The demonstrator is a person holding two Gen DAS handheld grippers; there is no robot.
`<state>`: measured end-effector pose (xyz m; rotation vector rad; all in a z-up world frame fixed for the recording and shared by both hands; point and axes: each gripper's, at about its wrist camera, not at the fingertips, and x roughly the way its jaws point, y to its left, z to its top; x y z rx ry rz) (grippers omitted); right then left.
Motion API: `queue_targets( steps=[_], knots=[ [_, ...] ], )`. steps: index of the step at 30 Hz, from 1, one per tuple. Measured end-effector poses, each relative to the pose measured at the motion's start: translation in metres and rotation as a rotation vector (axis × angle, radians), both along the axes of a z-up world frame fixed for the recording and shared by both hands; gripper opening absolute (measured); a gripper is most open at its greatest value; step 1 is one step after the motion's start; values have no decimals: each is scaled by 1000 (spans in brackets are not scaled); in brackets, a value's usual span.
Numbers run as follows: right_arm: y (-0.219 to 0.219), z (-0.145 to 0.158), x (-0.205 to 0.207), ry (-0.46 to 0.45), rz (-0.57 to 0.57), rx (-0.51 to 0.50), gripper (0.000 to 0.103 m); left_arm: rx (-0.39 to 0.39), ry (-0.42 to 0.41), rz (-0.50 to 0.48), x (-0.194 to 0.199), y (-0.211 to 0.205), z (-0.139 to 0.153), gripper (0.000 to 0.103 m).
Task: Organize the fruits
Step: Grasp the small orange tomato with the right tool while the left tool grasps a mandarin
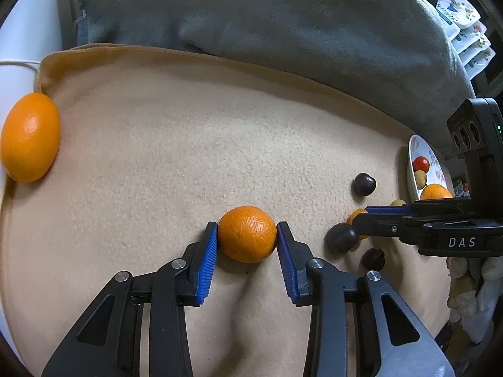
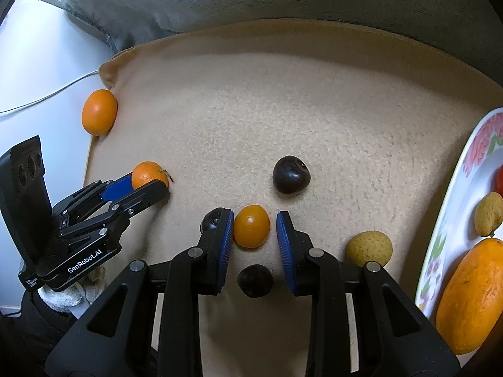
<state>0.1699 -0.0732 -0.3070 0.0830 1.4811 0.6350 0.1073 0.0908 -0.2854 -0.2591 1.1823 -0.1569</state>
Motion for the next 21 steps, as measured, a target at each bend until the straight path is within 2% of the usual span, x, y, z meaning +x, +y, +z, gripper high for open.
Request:
queue_targets(
  steps=[1,21],
  knots=[
    [1,0,0,2,6,4,23,1,-1,0,0,0,0,35],
    [-7,26,3,-112,9,15,22,-3,-32,7,-4,-3,11,35]
  ],
)
